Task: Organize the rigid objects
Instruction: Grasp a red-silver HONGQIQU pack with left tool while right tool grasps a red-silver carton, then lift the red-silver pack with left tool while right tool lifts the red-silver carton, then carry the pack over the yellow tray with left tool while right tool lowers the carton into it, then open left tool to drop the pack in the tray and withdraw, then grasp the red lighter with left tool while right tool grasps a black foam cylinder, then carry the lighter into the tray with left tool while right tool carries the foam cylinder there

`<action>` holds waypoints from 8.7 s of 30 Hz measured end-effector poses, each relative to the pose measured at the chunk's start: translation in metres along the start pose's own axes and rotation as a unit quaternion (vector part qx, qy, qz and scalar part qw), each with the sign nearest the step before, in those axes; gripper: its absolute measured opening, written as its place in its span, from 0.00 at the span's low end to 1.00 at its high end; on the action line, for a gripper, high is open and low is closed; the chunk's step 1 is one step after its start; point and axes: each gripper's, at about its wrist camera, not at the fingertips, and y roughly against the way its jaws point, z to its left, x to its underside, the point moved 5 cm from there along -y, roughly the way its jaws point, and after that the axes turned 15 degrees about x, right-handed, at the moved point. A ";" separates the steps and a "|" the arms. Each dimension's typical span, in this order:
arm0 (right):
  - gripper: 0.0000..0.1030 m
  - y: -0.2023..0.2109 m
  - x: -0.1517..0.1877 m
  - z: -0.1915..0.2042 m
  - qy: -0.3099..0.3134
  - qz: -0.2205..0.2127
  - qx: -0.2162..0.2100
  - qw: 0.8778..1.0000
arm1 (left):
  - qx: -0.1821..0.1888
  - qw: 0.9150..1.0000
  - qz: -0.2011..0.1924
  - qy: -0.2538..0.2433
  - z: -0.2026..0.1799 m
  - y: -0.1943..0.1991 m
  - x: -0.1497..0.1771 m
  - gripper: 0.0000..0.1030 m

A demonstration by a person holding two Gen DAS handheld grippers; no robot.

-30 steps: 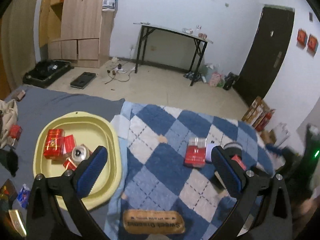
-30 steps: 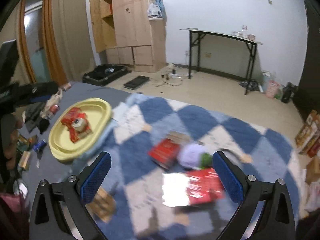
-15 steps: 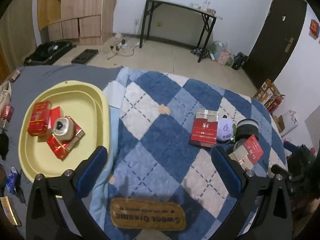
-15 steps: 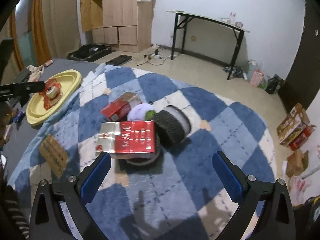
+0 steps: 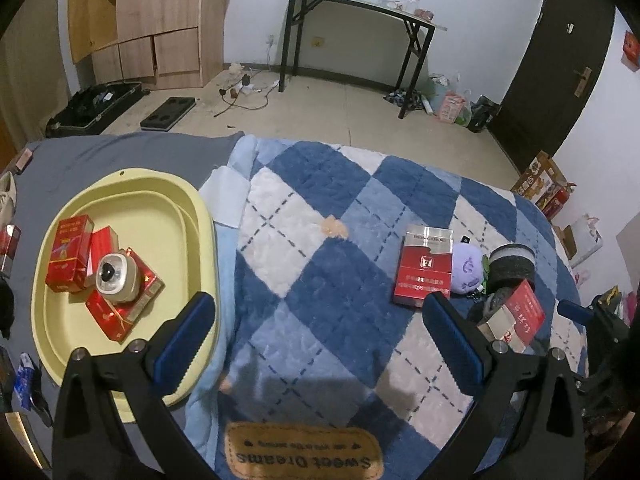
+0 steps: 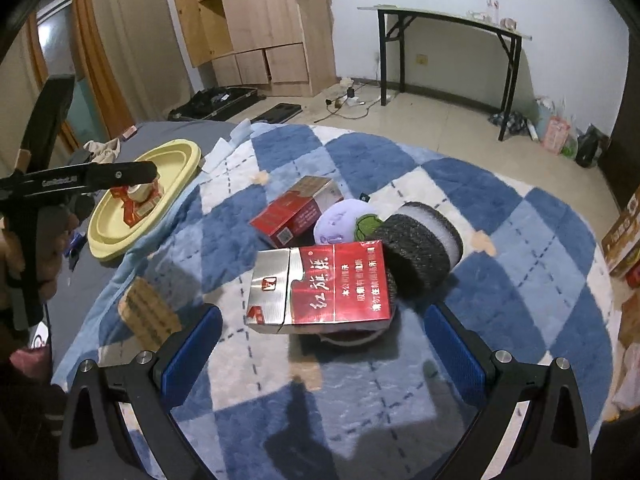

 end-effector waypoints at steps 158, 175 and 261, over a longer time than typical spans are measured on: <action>0.87 -0.056 -0.070 0.316 0.209 -0.076 -0.096 0.970 | -0.065 0.972 0.056 0.220 0.243 0.059 0.066 0.56; 0.96 -0.133 -0.084 0.363 0.235 -0.046 -0.087 0.967 | -0.019 0.976 0.018 0.214 0.229 0.055 0.047 0.93; 0.69 -0.019 -0.052 -0.023 -0.067 -0.110 0.039 0.991 | -0.015 0.990 -0.085 -0.114 0.033 0.067 -0.032 0.23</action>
